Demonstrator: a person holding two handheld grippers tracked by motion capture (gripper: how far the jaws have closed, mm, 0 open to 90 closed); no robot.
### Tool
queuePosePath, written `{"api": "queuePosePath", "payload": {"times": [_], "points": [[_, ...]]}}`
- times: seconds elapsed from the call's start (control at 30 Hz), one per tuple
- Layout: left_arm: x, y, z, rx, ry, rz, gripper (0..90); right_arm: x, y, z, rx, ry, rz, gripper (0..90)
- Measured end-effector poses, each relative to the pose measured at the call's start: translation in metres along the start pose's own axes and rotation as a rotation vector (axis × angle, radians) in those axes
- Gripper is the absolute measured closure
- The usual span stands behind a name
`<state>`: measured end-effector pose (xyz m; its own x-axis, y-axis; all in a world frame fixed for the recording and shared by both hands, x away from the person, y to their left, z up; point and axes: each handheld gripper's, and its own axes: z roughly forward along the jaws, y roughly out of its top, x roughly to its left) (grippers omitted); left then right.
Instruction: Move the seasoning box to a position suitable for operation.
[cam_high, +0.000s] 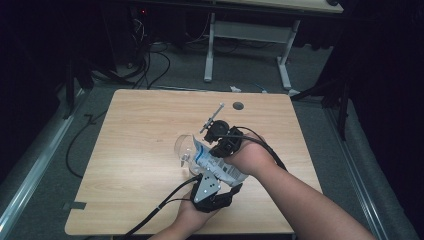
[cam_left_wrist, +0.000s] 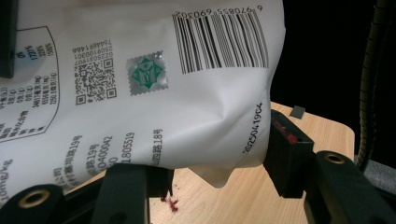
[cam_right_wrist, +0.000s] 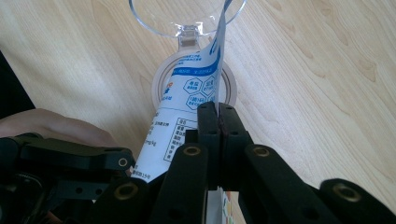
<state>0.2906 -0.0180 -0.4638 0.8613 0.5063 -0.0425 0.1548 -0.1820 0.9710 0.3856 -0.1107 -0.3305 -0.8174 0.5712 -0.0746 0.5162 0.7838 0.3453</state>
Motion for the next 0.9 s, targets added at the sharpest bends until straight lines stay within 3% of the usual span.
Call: {"api": "queuePosePath", "payload": {"times": [0.9], "points": [[0.0010, 0.0004, -0.0001, -0.005, 0.004, 0.000, 51.6, -0.0006, 0.0006, 0.0004, -0.002, -0.007, 0.003, 90.0]]}}
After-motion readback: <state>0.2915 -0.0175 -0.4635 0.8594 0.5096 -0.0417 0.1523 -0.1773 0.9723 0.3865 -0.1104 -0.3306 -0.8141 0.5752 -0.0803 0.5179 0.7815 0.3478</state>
